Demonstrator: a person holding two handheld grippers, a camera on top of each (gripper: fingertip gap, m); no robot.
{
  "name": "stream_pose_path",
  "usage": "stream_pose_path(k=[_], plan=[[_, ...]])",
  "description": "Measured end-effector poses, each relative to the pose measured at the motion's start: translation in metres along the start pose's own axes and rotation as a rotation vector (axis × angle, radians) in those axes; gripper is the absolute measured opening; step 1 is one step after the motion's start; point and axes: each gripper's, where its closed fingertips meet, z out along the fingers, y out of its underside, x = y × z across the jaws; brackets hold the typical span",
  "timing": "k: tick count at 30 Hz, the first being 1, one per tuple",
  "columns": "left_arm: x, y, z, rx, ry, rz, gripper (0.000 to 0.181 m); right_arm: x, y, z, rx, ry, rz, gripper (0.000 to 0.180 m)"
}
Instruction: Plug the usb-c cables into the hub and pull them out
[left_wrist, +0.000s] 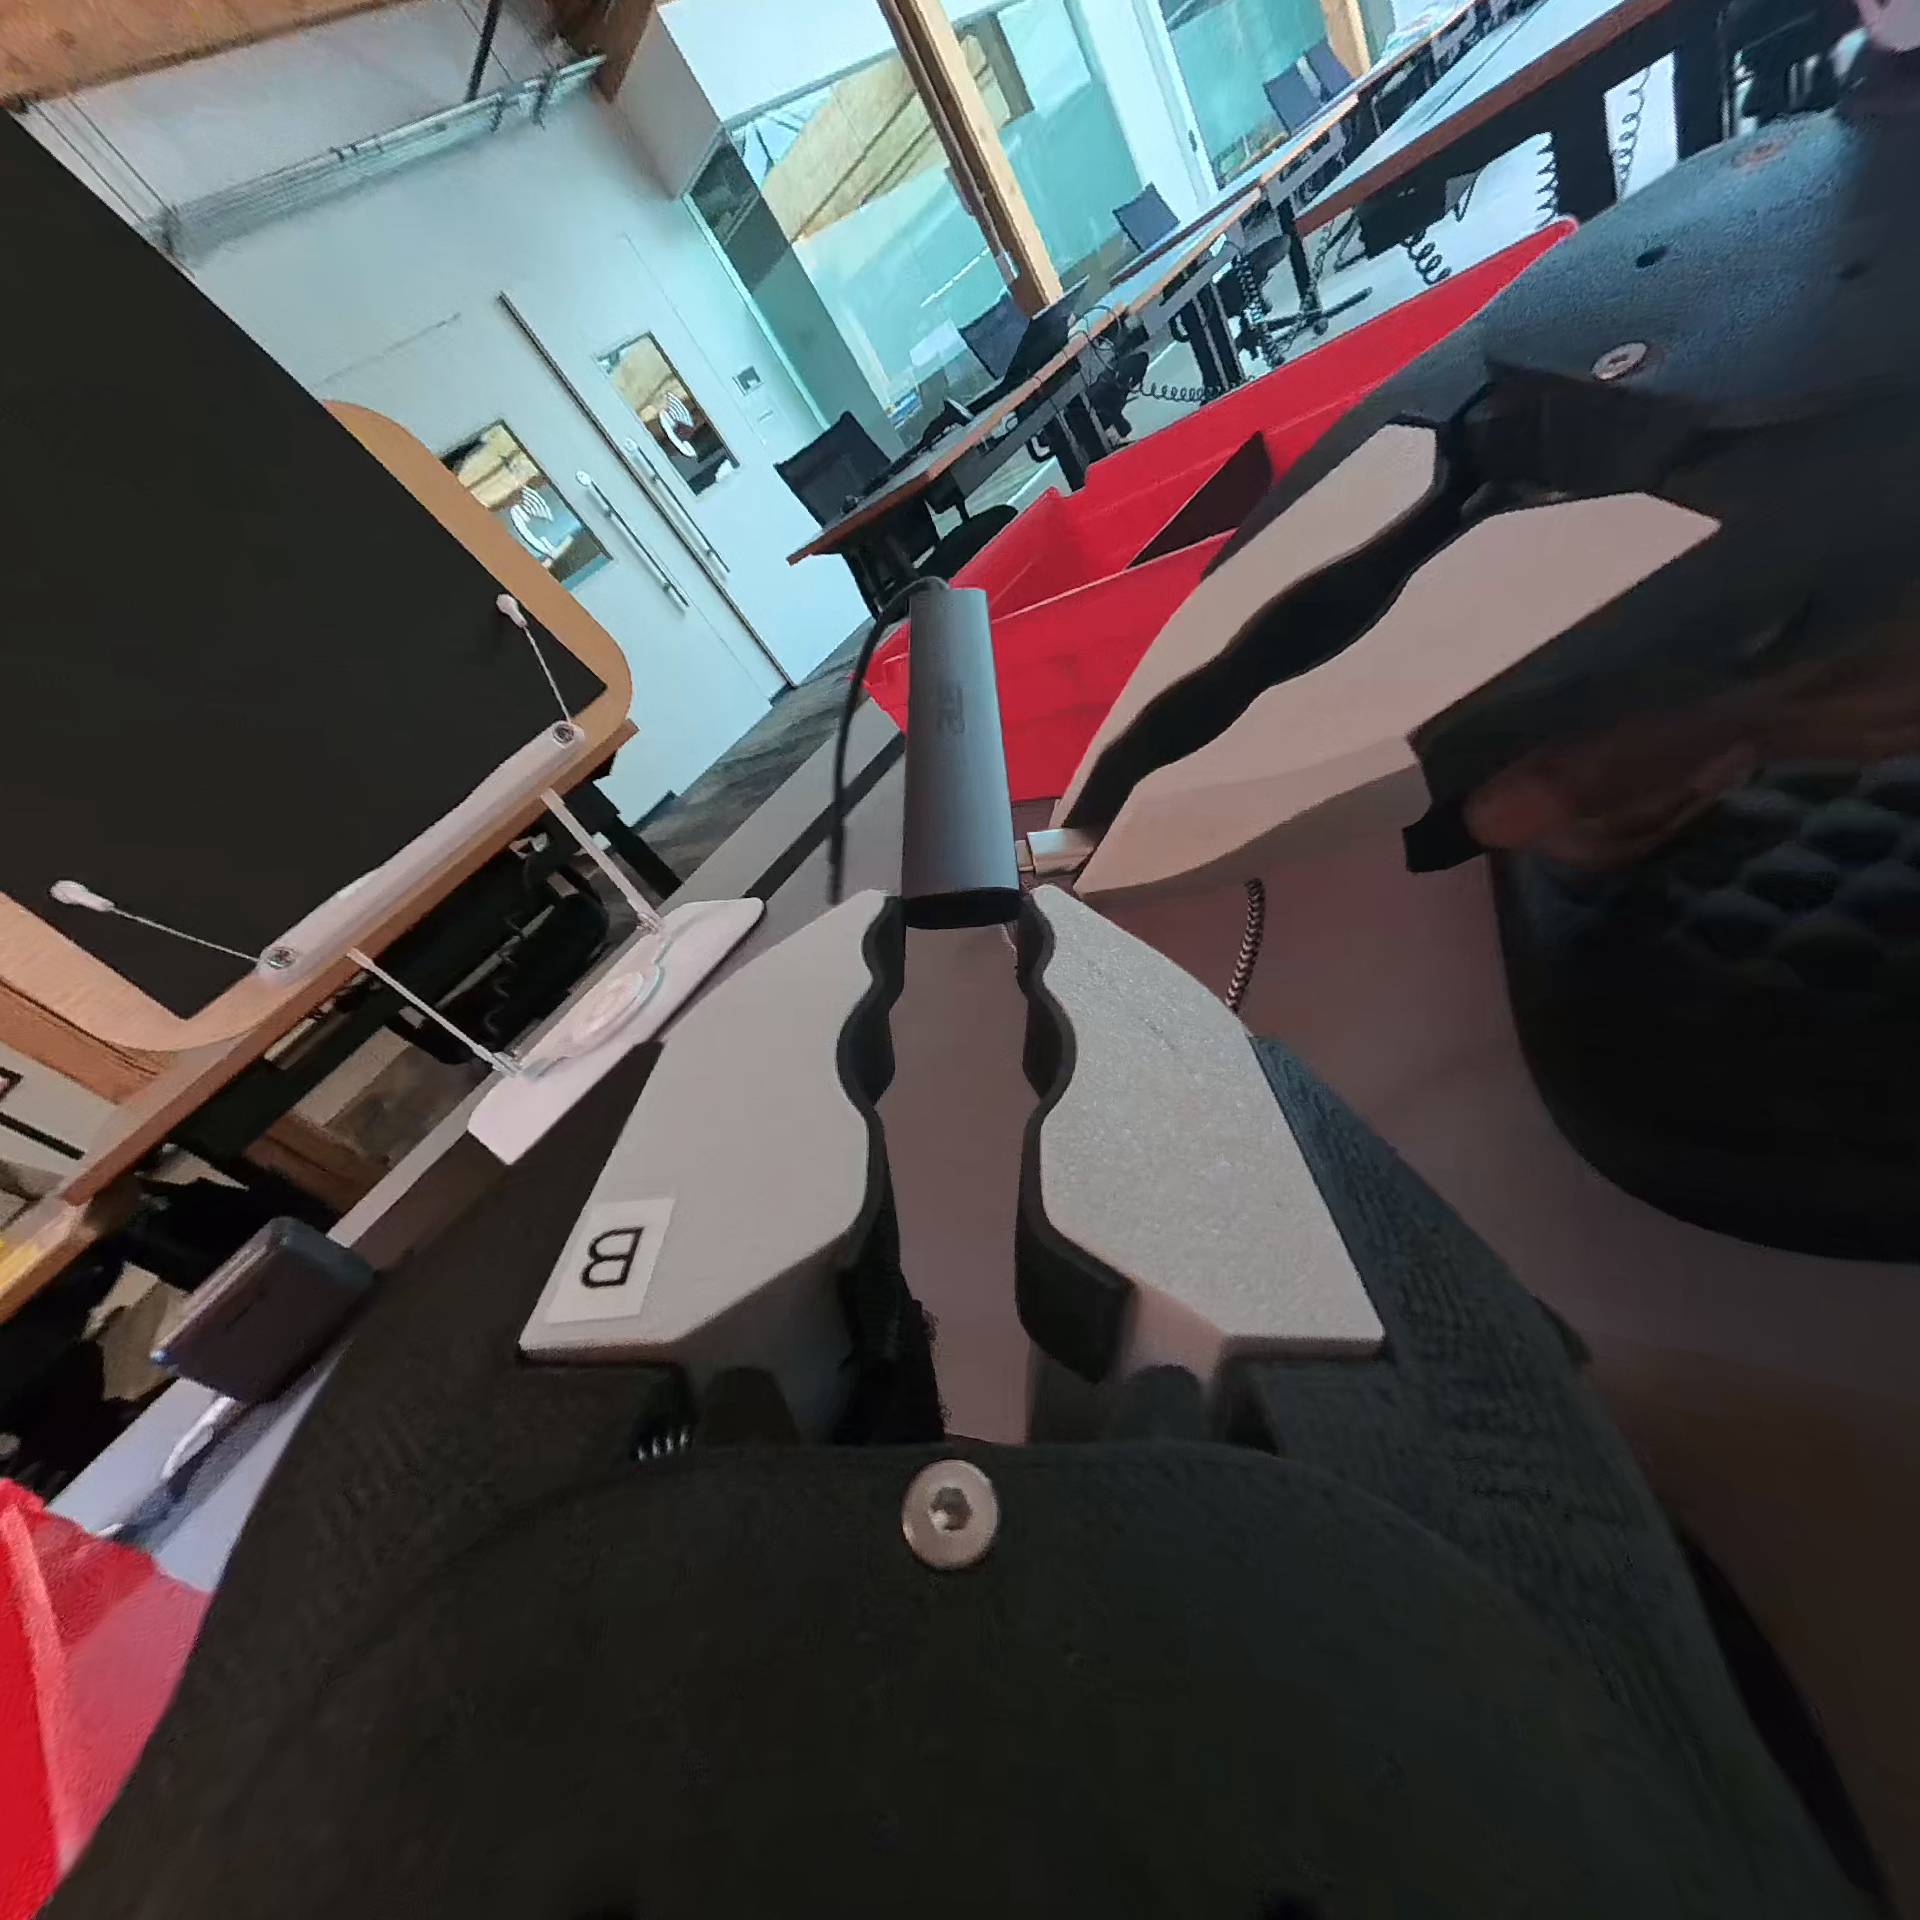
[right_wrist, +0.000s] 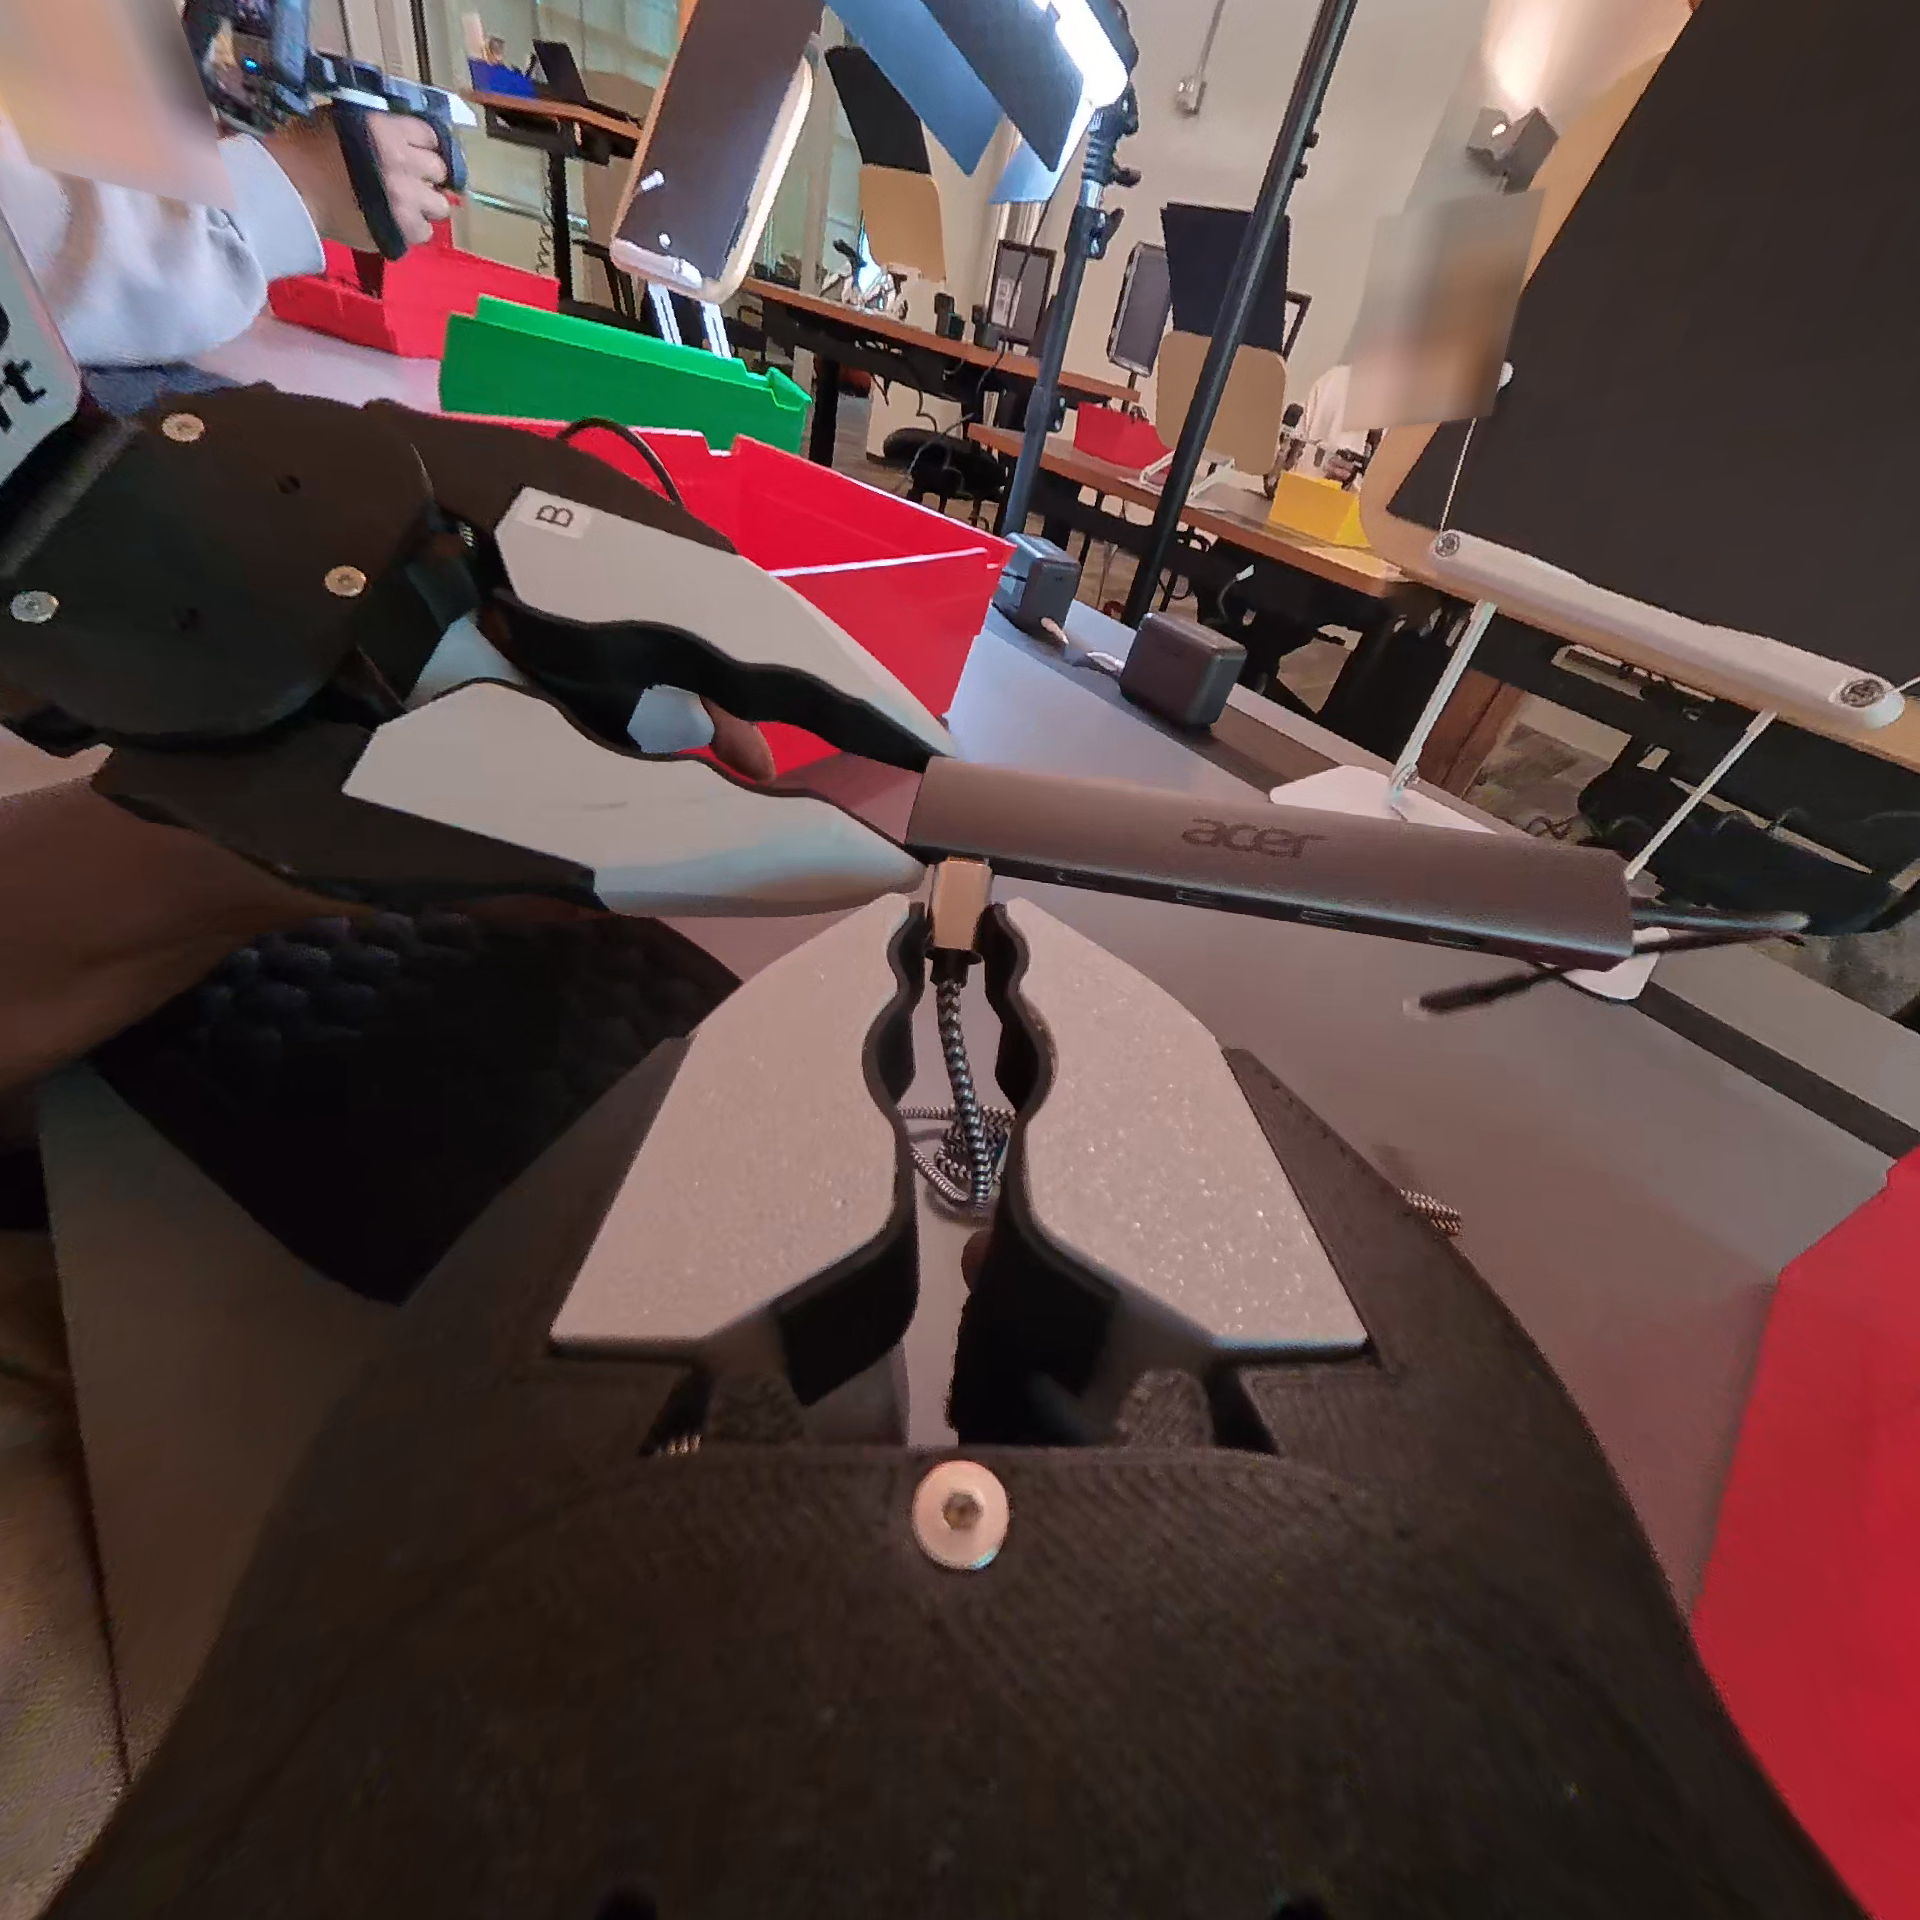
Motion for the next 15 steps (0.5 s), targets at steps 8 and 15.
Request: stream_pose_path(k=[8,15], plan=[[-0.001,-0.003,-0.001,0.024,-0.006,0.025,0.021,0.002,-0.001,0.001,0.010,0.009,-0.020,0.010],[-0.029,-0.023,-0.020,0.210,-0.006,-0.360,0.045,0.007,0.010,0.002,-0.116,0.209,-0.651,0.010]])
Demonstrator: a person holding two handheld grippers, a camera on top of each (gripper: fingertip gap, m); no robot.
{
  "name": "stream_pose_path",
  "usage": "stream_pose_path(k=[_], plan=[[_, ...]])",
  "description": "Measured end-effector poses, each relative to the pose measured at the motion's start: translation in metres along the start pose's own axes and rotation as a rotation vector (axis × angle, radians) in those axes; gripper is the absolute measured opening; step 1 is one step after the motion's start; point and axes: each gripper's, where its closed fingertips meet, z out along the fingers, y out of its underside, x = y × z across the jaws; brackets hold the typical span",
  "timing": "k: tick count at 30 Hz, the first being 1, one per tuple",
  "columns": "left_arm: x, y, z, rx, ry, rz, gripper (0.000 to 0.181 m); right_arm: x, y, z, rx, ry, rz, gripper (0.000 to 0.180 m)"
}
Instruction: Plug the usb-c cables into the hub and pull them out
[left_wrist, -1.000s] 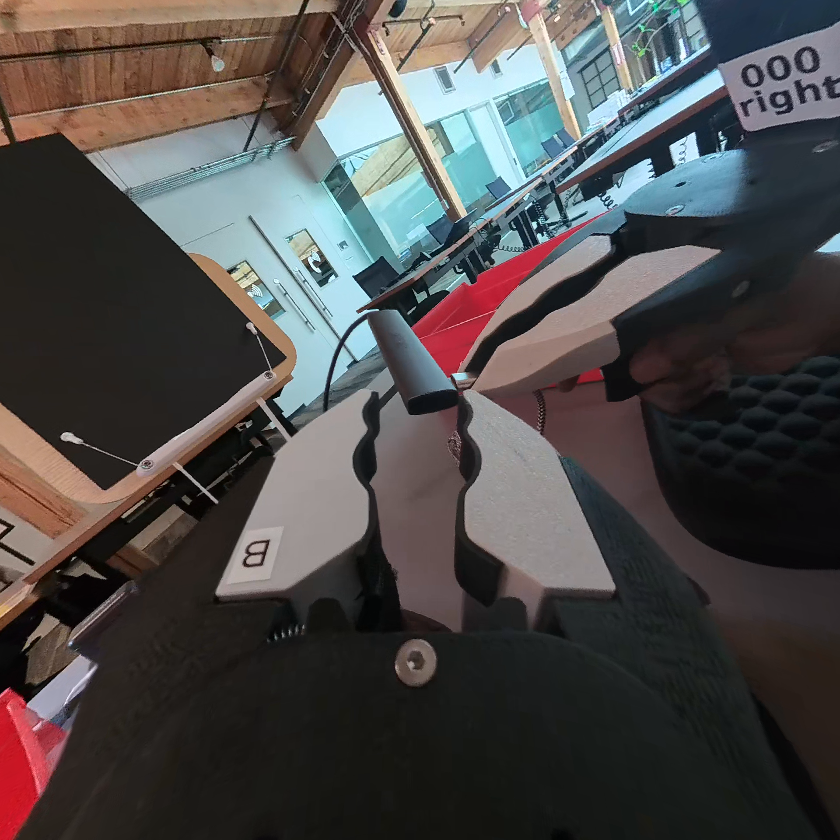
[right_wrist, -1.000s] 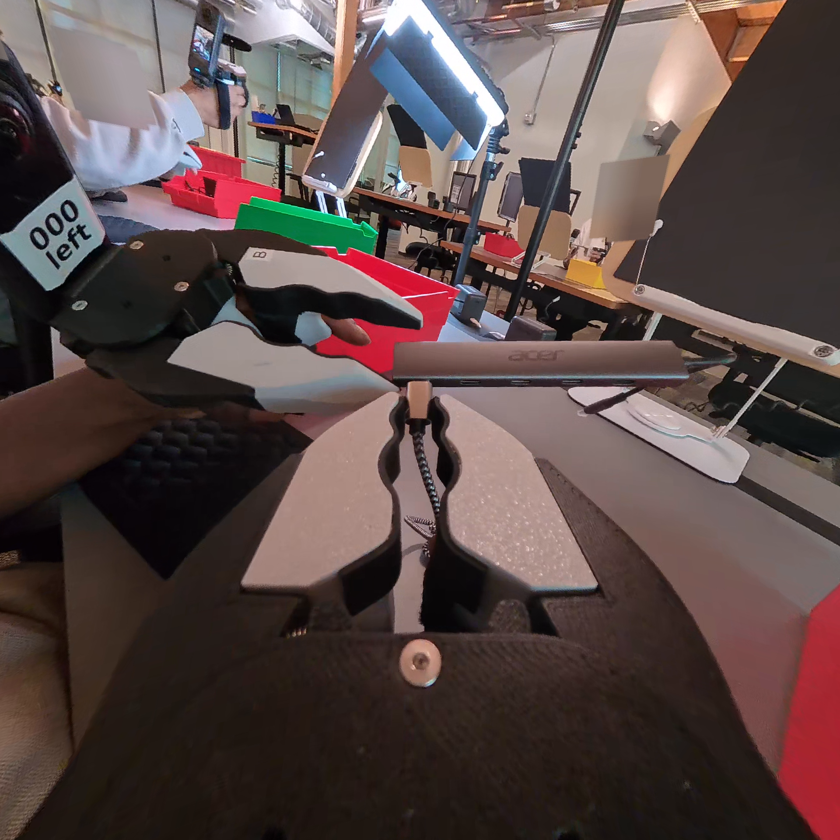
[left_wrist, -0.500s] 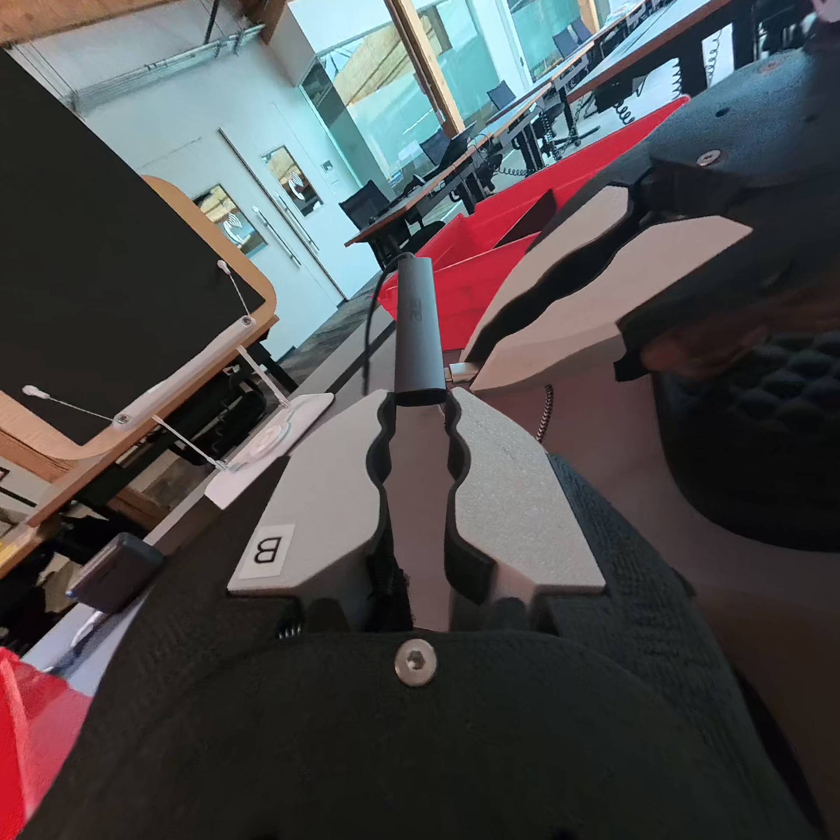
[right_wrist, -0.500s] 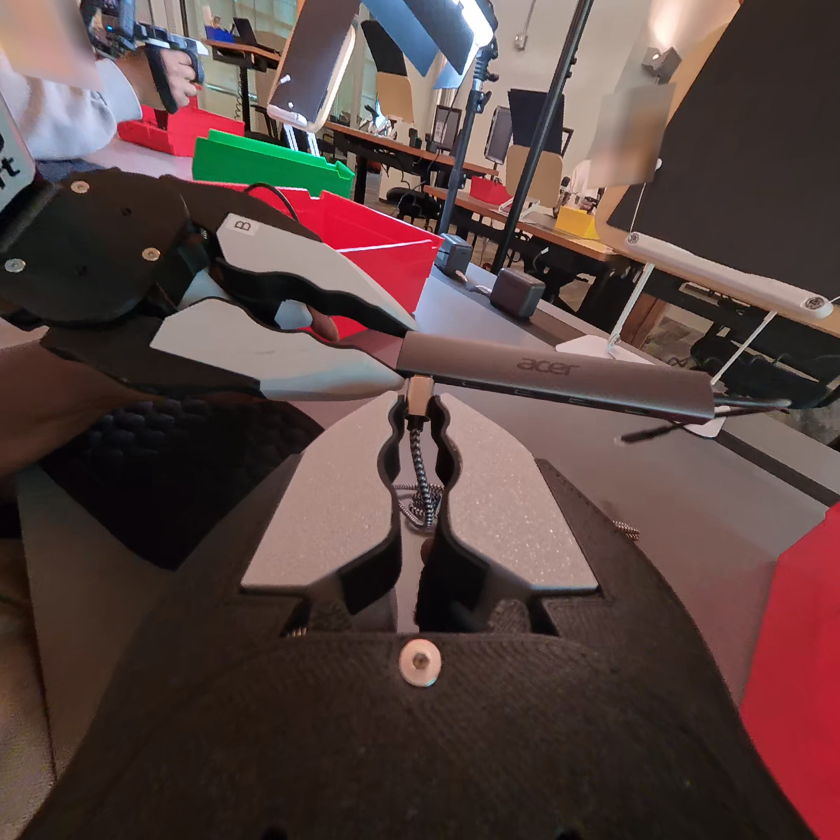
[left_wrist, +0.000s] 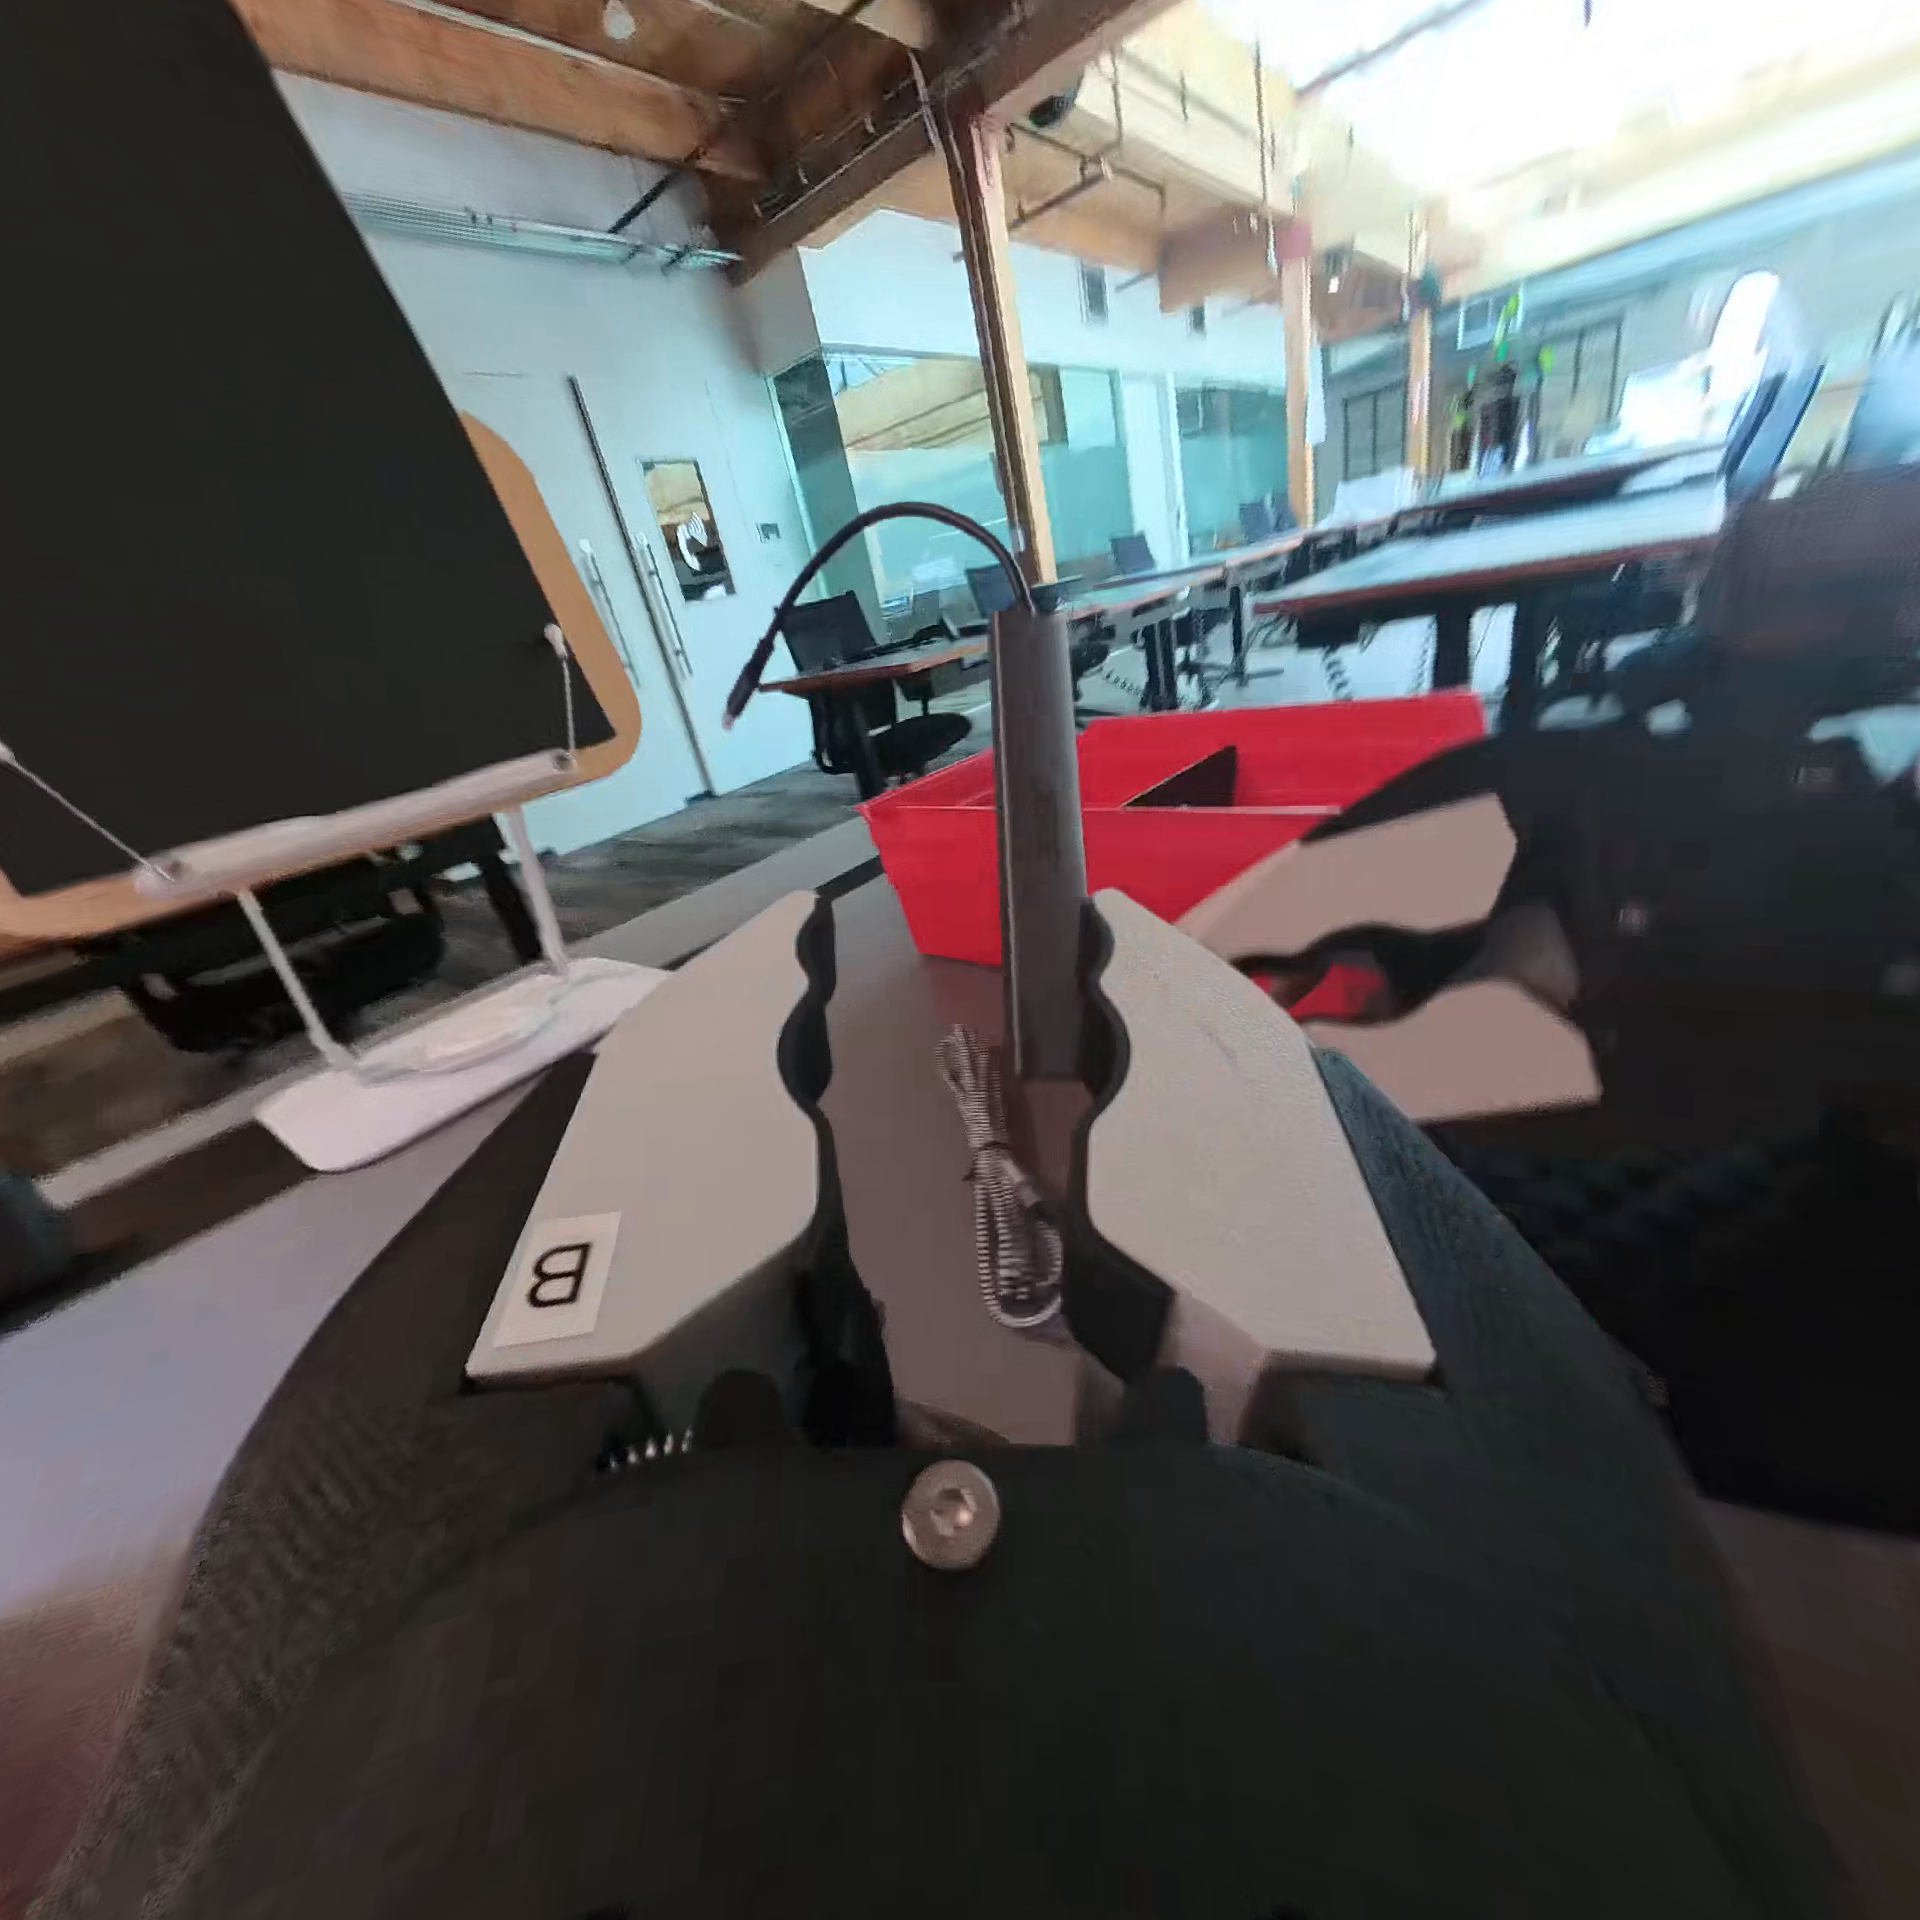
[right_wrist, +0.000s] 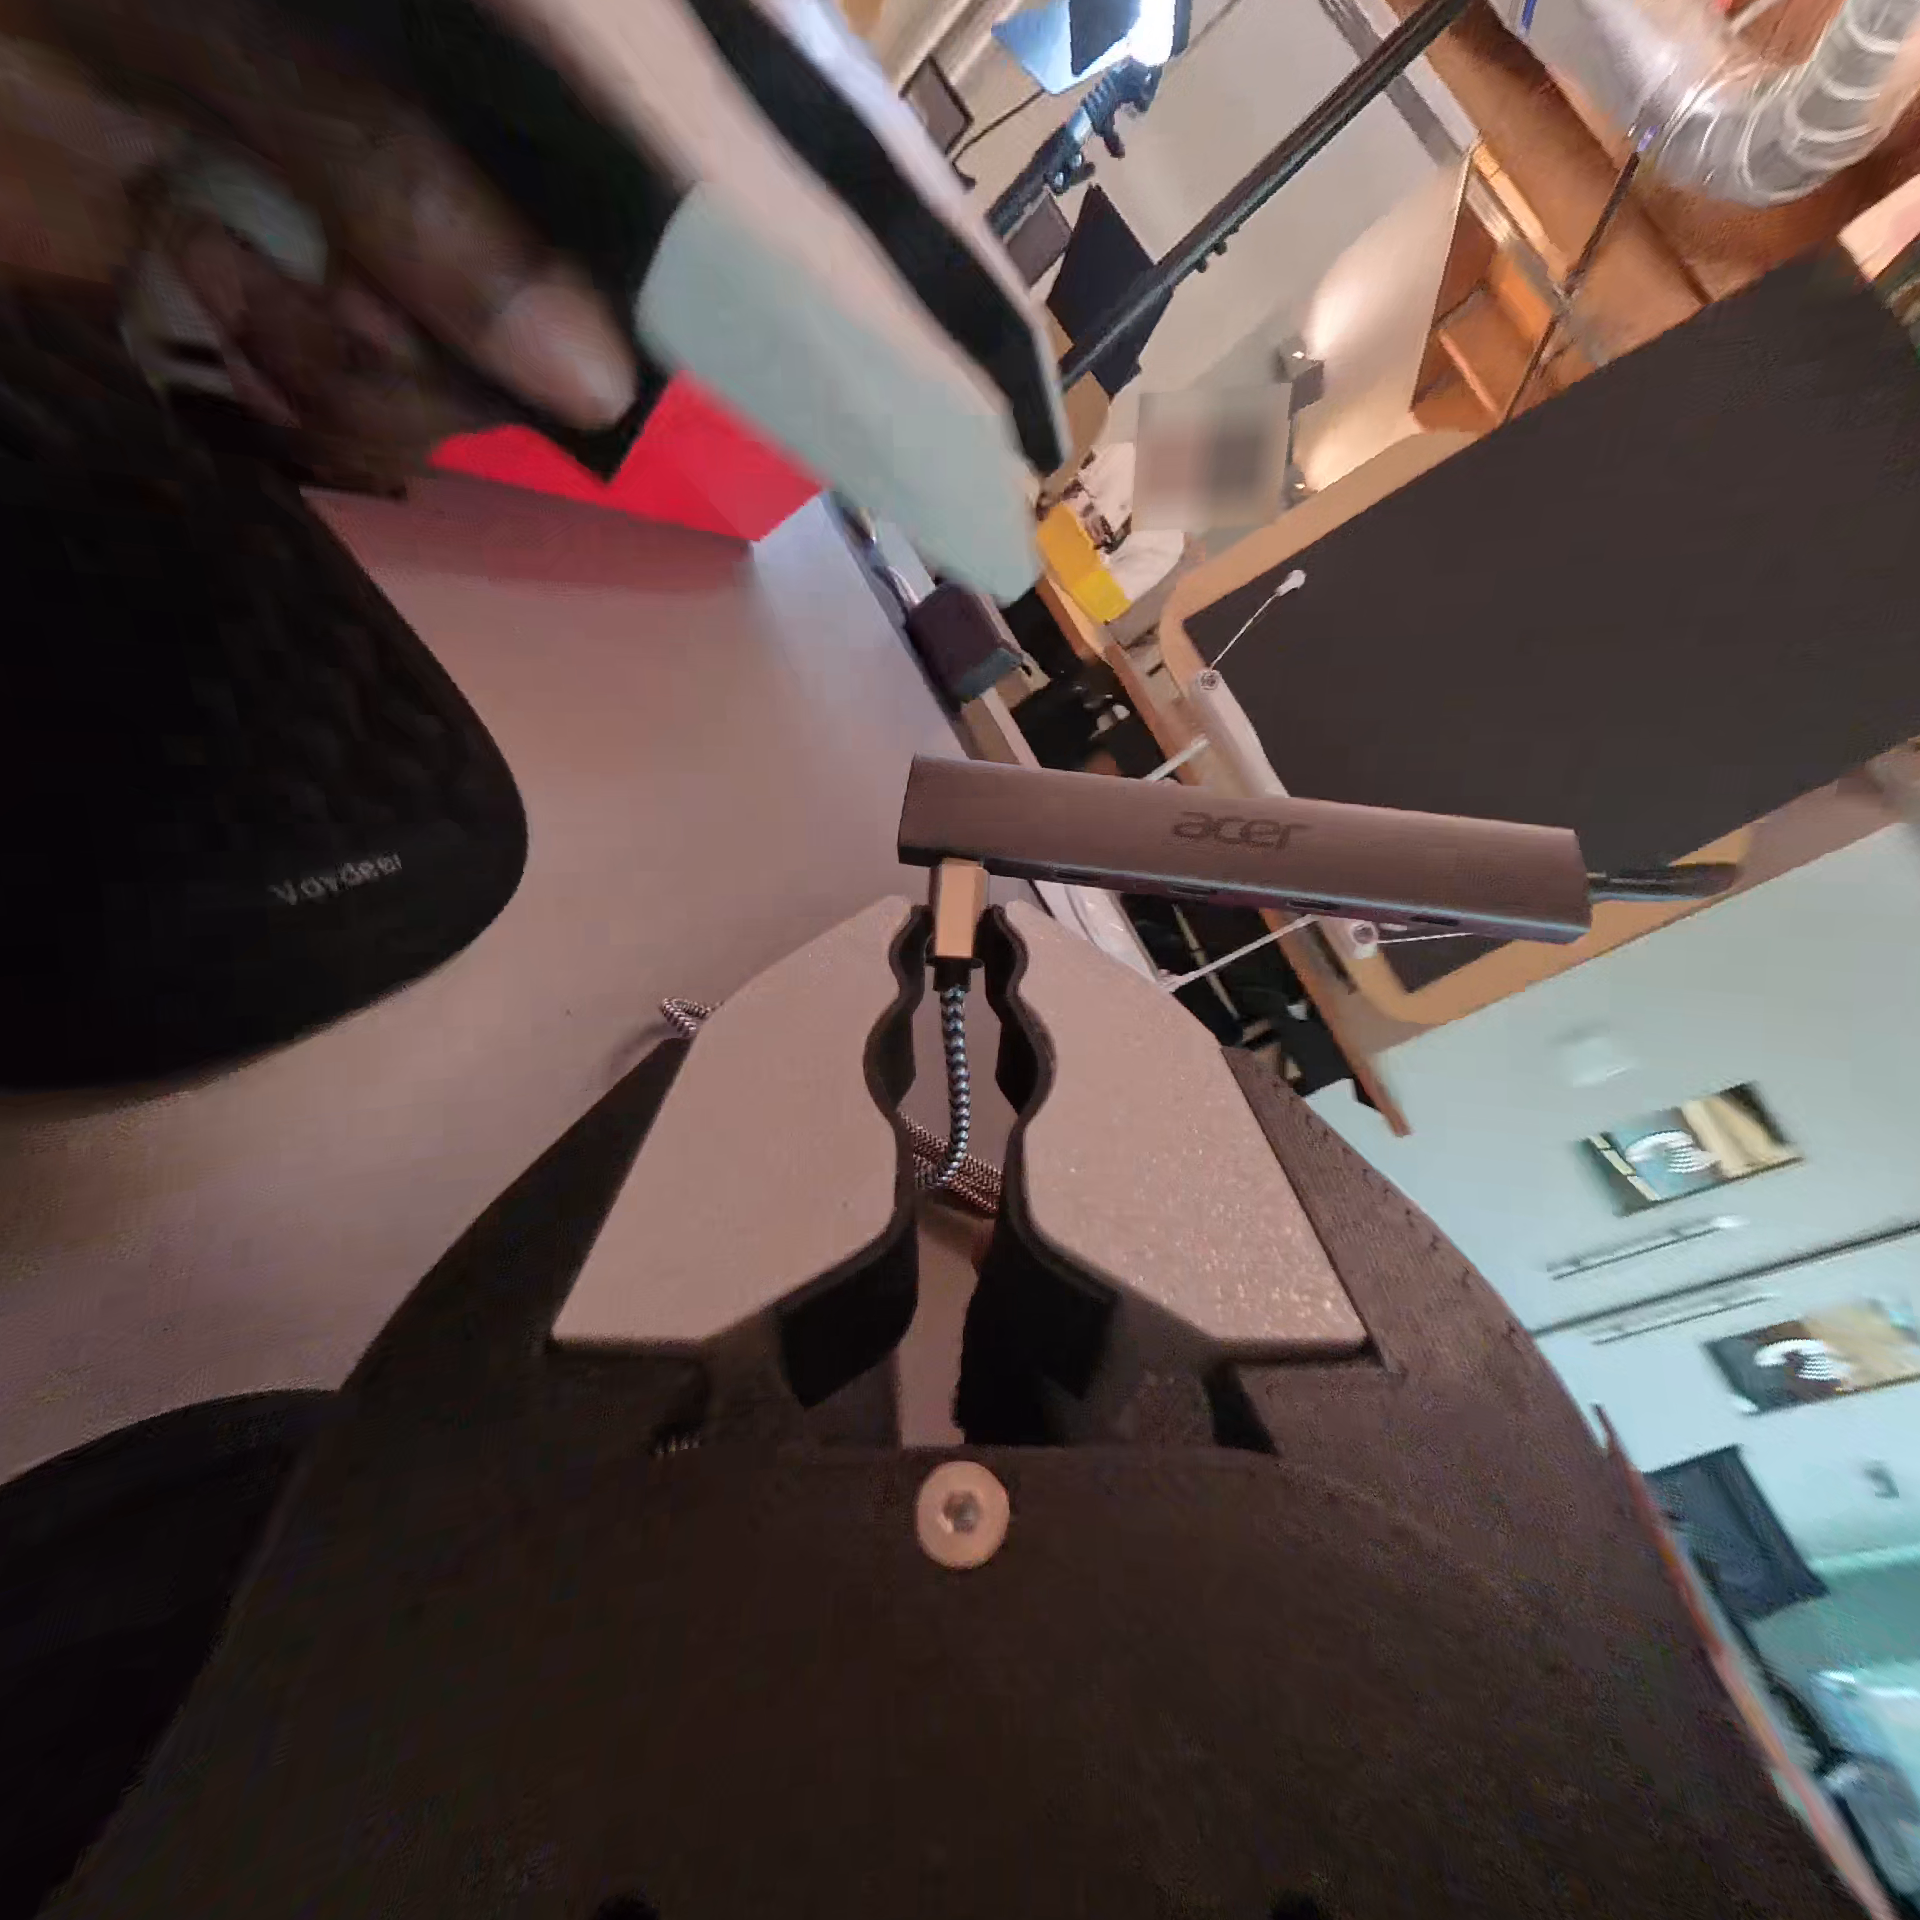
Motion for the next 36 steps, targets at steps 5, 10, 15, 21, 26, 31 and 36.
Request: stream_pose_path(k=[5,10,15,21,26,31,36], plan=[[0.012,0.016,0.020,-0.094,-0.064,0.015,0.055,-0.013,-0.003,0.003,-0.062,0.014,-0.130,0.010],[0.010,0.039,0.026,-0.220,-0.118,0.085,0.028,-0.025,-0.011,0.003,-0.080,0.025,-0.207,0.010],[-0.064,0.030,-0.011,-0.277,-0.489,0.288,0.023,-0.023,-0.010,0.002,-0.106,0.072,-0.204,0.010],[-0.036,0.002,-0.009,-0.001,-0.198,-0.011,0.023,-0.006,-0.018,-0.005,0.005,-0.028,-0.043,0.010],[-0.020,0.006,-0.001,-0.026,-0.147,0.045,0.022,-0.002,-0.041,-0.044,0.140,-0.474,0.331,0.010],[-0.020,0.005,-0.003,-0.010,-0.141,0.026,0.000,-0.006,-0.045,-0.061,0.207,-0.643,0.422,0.024],[-0.024,0.005,-0.003,-0.002,-0.160,0.009,0.005,-0.001,-0.017,-0.062,0.050,-0.677,0.450,0.047]])
